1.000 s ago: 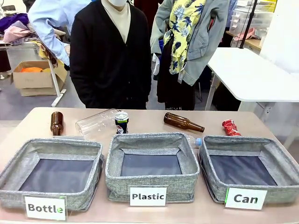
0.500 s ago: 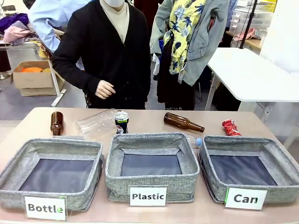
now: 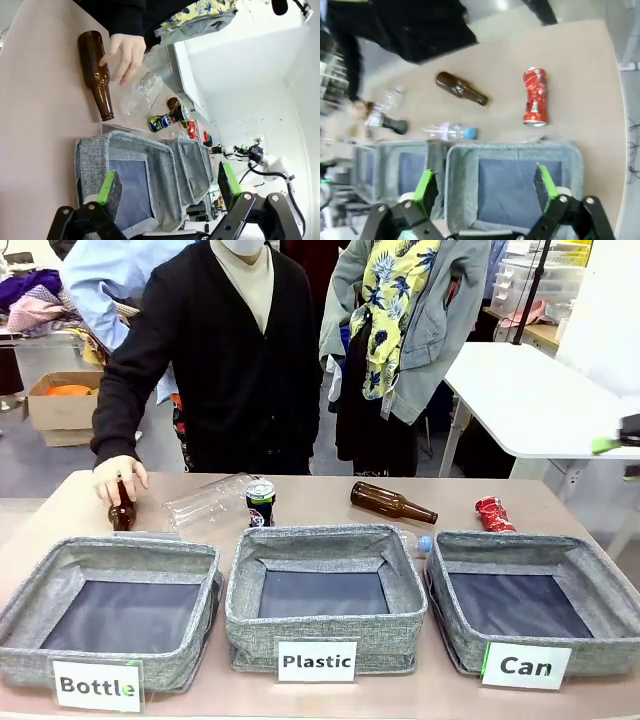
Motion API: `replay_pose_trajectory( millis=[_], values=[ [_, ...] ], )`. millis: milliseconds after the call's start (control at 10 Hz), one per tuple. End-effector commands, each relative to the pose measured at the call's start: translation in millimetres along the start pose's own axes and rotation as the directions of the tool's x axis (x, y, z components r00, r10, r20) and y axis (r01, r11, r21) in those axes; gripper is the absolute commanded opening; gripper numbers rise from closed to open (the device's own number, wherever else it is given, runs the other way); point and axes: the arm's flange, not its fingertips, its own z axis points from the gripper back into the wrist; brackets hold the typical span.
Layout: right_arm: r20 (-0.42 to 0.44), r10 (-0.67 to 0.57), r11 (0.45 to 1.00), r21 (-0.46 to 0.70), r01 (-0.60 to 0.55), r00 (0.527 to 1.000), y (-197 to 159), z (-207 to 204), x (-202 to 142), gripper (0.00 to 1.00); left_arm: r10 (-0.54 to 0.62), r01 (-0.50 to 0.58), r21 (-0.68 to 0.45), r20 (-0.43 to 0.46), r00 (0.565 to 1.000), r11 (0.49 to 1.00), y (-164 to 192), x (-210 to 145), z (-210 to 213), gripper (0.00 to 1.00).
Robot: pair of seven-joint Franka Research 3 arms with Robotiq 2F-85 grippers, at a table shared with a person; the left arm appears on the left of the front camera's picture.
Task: Sort the can waste into the basket.
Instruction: Pick up the can waste from the table and place it in the right Fabric basket.
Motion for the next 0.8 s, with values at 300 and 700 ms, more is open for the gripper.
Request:
replay_pose_trajectory(
  millis=[300, 700],
  values=[
    [-0.035, 0.152, 0.972, -0.174, -0.156, 0.988, 51, -33, 29, 1.00, -0.018, 0.018, -0.017, 0.004, 1.000, 1.000, -1, 0, 3, 1.00],
    [-0.215, 0.055, 0.903, -0.406, -0.141, 0.975, 84, -84, 48, 1.00, -0.018, 0.018, -0.017, 0.004, 1.000, 1.000, -1, 0, 3, 1.00]
  ],
)
